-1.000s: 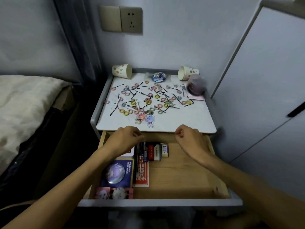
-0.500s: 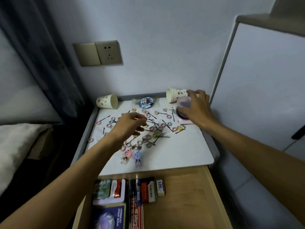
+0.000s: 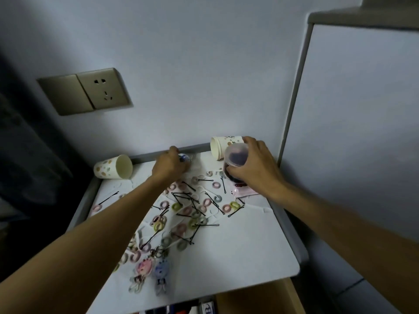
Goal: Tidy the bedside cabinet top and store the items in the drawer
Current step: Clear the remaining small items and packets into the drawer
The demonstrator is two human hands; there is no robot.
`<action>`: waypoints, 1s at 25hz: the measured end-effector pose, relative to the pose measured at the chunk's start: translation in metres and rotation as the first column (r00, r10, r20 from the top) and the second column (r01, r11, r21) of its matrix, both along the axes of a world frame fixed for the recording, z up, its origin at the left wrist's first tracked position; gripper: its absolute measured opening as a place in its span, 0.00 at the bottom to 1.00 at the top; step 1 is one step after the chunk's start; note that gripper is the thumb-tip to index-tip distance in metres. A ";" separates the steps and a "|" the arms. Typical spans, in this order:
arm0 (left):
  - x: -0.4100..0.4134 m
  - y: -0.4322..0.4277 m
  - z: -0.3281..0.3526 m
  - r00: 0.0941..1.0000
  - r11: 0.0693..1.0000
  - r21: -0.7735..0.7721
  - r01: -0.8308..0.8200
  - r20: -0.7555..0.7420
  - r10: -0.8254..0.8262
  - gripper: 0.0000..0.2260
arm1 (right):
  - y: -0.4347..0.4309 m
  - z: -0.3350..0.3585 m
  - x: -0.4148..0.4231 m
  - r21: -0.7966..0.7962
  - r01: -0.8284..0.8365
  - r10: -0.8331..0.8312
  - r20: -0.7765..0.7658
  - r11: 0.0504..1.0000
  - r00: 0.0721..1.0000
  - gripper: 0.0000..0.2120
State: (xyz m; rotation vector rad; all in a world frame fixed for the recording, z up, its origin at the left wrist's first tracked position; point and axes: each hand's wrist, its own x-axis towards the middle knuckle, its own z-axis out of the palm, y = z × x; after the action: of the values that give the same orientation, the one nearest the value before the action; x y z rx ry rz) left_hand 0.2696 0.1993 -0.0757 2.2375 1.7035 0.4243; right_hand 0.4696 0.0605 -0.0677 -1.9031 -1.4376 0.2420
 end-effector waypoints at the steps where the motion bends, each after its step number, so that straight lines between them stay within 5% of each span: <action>1: 0.005 0.008 -0.005 0.999 1.000 0.007 -0.006 -0.053 0.006 0.20 | 0.001 0.000 0.001 0.031 -0.005 0.006 -0.027 1.000 1.000 0.43; 8: 0.013 0.022 -0.016 0.980 0.993 0.096 -0.069 -0.179 0.086 0.24 | -0.003 0.001 -0.007 0.129 -0.036 0.058 -0.166 0.991 0.984 0.40; 13: 0.012 0.023 -0.008 0.943 0.994 -0.014 -0.107 0.317 0.106 0.21 | -0.011 0.004 -0.015 0.178 -0.105 0.142 -0.206 0.978 0.968 0.42; 19: -0.030 -0.043 0.039 0.457 0.943 -0.327 0.057 0.848 0.267 0.10 | -0.051 0.023 -0.052 0.114 -0.221 0.240 -0.197 0.969 0.951 0.48; 22: -0.074 -0.111 0.056 0.206 0.811 -0.490 0.319 0.871 0.445 0.08 | -0.082 0.026 -0.086 0.063 -0.398 0.402 -0.194 0.915 0.895 0.51; 25: -0.121 -0.186 0.054 0.101 0.722 -0.561 0.406 0.812 0.575 0.09 | -0.119 0.029 -0.127 0.007 -0.509 0.508 -0.096 0.860 0.856 0.53</action>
State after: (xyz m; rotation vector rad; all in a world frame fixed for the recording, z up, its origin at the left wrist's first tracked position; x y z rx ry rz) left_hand 0.1483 0.0130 -0.0214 0.6728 0.8423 0.8827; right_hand 0.3426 -0.0588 -0.0388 -1.4640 -1.8570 0.5890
